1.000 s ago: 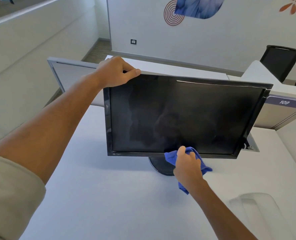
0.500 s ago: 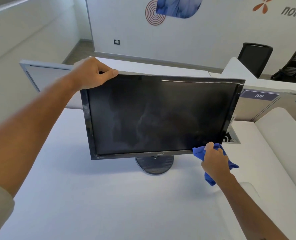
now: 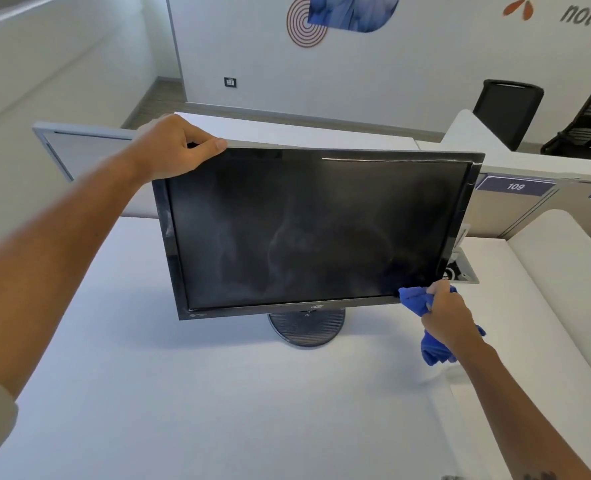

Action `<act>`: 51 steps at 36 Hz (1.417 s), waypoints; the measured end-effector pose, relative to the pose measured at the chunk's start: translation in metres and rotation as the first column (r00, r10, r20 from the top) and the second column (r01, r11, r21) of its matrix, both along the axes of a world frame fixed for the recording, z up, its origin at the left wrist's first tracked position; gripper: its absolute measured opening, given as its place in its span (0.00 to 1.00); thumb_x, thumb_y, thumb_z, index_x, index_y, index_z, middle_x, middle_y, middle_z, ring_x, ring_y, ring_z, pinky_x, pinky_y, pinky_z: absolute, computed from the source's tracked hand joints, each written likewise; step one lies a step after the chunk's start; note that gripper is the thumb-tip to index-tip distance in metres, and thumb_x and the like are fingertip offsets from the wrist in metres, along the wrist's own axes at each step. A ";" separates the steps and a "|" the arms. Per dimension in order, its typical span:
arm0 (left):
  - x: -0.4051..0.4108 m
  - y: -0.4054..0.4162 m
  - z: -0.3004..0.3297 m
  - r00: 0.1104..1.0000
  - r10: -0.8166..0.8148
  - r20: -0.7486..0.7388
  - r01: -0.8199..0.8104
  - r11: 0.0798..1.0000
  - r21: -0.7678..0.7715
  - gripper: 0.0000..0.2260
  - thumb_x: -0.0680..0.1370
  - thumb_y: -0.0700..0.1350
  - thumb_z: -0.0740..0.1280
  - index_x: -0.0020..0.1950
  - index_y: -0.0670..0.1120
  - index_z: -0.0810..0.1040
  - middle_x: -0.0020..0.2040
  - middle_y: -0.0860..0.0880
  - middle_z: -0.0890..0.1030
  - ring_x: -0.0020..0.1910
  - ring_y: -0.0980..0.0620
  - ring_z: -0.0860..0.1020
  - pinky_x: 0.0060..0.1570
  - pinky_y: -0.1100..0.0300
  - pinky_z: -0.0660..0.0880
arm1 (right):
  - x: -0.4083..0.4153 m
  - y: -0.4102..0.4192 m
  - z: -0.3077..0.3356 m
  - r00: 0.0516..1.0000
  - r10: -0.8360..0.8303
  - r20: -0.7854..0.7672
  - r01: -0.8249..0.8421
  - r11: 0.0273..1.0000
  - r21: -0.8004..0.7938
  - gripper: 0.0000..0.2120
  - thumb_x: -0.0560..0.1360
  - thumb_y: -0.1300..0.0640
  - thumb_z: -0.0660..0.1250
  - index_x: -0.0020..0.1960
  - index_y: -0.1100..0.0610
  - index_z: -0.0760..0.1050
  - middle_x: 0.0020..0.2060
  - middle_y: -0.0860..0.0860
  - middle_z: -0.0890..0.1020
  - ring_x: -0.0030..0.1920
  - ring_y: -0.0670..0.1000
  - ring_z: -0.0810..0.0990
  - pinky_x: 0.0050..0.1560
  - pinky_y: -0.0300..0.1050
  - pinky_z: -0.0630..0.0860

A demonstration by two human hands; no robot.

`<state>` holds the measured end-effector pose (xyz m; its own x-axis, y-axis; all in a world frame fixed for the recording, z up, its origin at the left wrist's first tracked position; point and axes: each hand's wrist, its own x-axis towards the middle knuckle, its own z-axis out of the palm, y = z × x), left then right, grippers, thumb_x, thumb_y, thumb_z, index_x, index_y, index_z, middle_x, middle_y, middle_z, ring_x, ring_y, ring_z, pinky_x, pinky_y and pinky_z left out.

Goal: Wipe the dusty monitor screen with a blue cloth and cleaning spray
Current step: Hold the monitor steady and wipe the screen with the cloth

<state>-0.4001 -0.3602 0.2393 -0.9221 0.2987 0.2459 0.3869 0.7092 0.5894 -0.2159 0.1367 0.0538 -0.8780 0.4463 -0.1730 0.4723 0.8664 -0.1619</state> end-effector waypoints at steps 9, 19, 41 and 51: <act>0.002 0.003 0.002 1.000 0.010 -0.002 -0.010 0.999 -0.033 0.20 0.86 0.59 0.68 0.59 0.45 0.91 0.41 0.29 0.81 0.40 0.28 0.72 0.45 0.46 0.72 | -0.008 0.033 0.013 0.978 0.204 0.052 -0.199 0.976 -0.092 0.11 0.80 0.68 0.62 0.54 0.54 0.68 0.41 0.53 0.78 0.39 0.51 0.77 0.38 0.44 0.72; 0.009 0.009 0.009 0.999 0.038 0.032 -0.037 0.999 -0.017 0.19 0.86 0.58 0.68 0.63 0.46 0.90 0.38 0.43 0.85 0.37 0.36 0.74 0.47 0.46 0.73 | -0.007 0.011 0.016 0.960 0.262 0.103 -0.256 0.964 -0.066 0.15 0.79 0.69 0.67 0.56 0.54 0.66 0.38 0.53 0.75 0.36 0.49 0.75 0.35 0.38 0.70; 0.013 0.010 0.011 0.997 0.081 0.015 -0.079 0.994 -0.078 0.20 0.85 0.60 0.68 0.65 0.48 0.89 0.61 0.43 0.89 0.57 0.34 0.83 0.65 0.32 0.80 | -0.014 -0.180 0.008 0.827 0.544 0.144 -0.537 0.839 -0.086 0.15 0.73 0.60 0.68 0.55 0.53 0.64 0.40 0.52 0.73 0.37 0.53 0.74 0.41 0.46 0.75; 0.008 0.006 0.006 0.999 0.036 0.012 -0.036 0.997 -0.063 0.21 0.85 0.62 0.68 0.53 0.47 0.92 0.39 0.42 0.84 0.40 0.37 0.76 0.49 0.42 0.77 | -0.016 -0.270 -0.002 0.726 0.687 0.043 -0.685 0.727 -0.053 0.19 0.73 0.63 0.71 0.58 0.56 0.64 0.38 0.53 0.75 0.44 0.55 0.75 0.41 0.50 0.69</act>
